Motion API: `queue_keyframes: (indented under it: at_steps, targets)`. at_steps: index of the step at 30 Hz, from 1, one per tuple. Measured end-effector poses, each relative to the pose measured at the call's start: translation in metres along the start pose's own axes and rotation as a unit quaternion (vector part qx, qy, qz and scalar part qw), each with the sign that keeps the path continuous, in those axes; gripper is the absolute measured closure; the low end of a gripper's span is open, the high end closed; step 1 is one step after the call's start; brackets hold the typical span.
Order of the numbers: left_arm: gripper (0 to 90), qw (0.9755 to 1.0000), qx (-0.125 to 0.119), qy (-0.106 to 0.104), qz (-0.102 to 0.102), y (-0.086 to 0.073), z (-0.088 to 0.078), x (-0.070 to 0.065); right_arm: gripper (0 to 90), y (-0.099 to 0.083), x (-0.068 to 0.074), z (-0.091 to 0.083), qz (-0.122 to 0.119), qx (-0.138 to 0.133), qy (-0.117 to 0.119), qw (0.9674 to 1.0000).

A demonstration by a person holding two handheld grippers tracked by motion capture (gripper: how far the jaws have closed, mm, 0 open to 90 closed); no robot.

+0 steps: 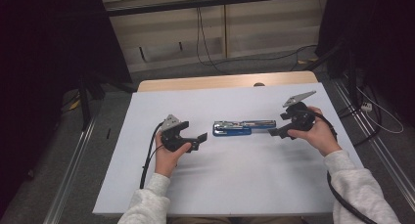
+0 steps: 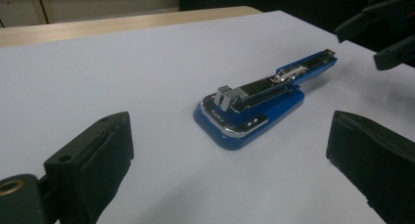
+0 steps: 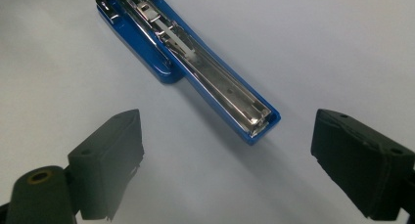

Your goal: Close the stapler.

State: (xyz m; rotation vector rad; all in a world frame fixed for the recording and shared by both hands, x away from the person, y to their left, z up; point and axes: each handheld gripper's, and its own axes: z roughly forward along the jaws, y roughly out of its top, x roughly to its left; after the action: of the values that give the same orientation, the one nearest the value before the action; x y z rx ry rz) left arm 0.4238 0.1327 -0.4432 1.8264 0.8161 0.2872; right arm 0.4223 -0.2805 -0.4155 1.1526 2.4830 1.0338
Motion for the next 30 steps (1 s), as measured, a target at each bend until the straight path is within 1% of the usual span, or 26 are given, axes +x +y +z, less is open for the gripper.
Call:
queue_keyframes:
  at_steps: [3, 4, 5, 6, 7, 8, 9, 10, 11, 12, 13, 14, 15, 17, 19, 21, 22, 23, 27, 30]
  targets:
    - [11.0, 0.9999, 0.010, 0.011, 0.003, 0.002, 0.003, -0.002, 12.8, -0.006, -0.002, -0.003, 0.008, -0.001, -0.002, 1.0000]
    - [15.1, 0.9998, 0.011, 0.014, 0.005, 0.002, 0.004, -0.002, 14.3, -0.008, -0.003, -0.003, 0.012, 0.001, -0.005, 0.9999]
    - [19.1, 0.9996, 0.018, 0.019, 0.011, 0.002, 0.005, -0.003, 16.2, -0.009, -0.004, -0.004, 0.013, -0.001, -0.008, 0.9999]
    - [25.9, 0.9996, 0.018, 0.019, 0.008, 0.002, 0.007, -0.003, 19.6, -0.010, -0.004, -0.005, 0.016, -0.005, -0.011, 0.9998]
    - [31.1, 0.9996, 0.018, 0.019, 0.005, 0.001, 0.008, -0.003, 24.7, -0.010, -0.005, -0.006, 0.015, -0.008, -0.008, 0.9998]
    - [35.0, 0.9994, 0.025, 0.025, 0.005, 0.001, 0.010, -0.003, 27.6, -0.011, -0.005, -0.007, 0.018, -0.011, -0.011, 0.9997]
    - [42.3, 0.9991, 0.027, 0.032, 0.003, 0.001, 0.012, -0.003, 32.6, -0.011, -0.006, -0.008, 0.023, -0.012, -0.016, 0.9995]
    - [47.9, 0.9988, 0.029, 0.039, 0.001, 0.001, 0.014, -0.002, 39.0, -0.012, -0.006, -0.008, 0.020, -0.013, -0.020, 0.9995]
    - [52.6, 0.9982, 0.038, 0.045, 0.002, 0.001, 0.015, -0.001, 44.7, -0.013, -0.006, -0.009, 0.019, -0.010, -0.020, 0.9996]
    - [57.4, 0.9976, 0.047, 0.052, 0.003, 0.001, 0.017, -0.001, 47.0, -0.014, -0.006, -0.009, 0.023, -0.005, -0.022, 0.9995]
    - [61.0, 0.9972, 0.050, 0.056, 0.002, 0.001, 0.019, 0.000, 50.3, -0.016, -0.007, -0.009, 0.021, -0.001, -0.026, 0.9994]
    - [64.9, 0.9971, 0.053, 0.054, -0.001, 0.001, 0.021, 0.000, 57.0, -0.017, -0.008, -0.009, 0.018, 0.004, -0.026, 0.9995]
    - [69.1, 0.9970, 0.058, 0.051, -0.003, 0.002, 0.024, 0.000, 61.7, -0.019, -0.009, -0.009, 0.019, 0.005, -0.029, 0.9994]
    - [76.2, 0.9964, 0.066, 0.053, 0.005, 0.002, 0.029, -0.001, 70.1, -0.022, -0.010, -0.008, 0.023, 0.004, -0.037, 0.9990]
    - [82.4, 0.9958, 0.077, 0.048, -0.004, 0.001, 0.034, -0.001, 78.8, -0.025, -0.011, -0.006, 0.021, 0.010, -0.039, 0.9990]
    - [86.7, 0.9949, 0.091, 0.045, -0.002, -0.001, 0.039, -0.001, 85.6, -0.027, -0.011, -0.002, 0.019, 0.023, -0.045, 0.9986]
    - [87.6, 0.9948, 0.093, 0.042, -0.002, -0.001, 0.042, -0.001, 87.6, -0.027, -0.011, 0.001, 0.018, 0.028, -0.048, 0.9983]
    - [88.8, 0.9943, 0.098, 0.041, 0.001, -0.001, 0.044, -0.002, 88.5, -0.028, -0.012, 0.003, 0.020, 0.034, -0.046, 0.9982]
    - [90.0, 0.9931, 0.113, 0.031, 0.002, 0.001, 0.051, -0.006, 89.9, -0.028, -0.010, 0.014, 0.014, 0.039, -0.045, 0.9981]
    - [90.0, 0.9914, 0.128, 0.026, -0.003, -0.002, 0.057, -0.006, 90.0, -0.025, -0.008, 0.021, 0.012, 0.042, -0.044, 0.9981]
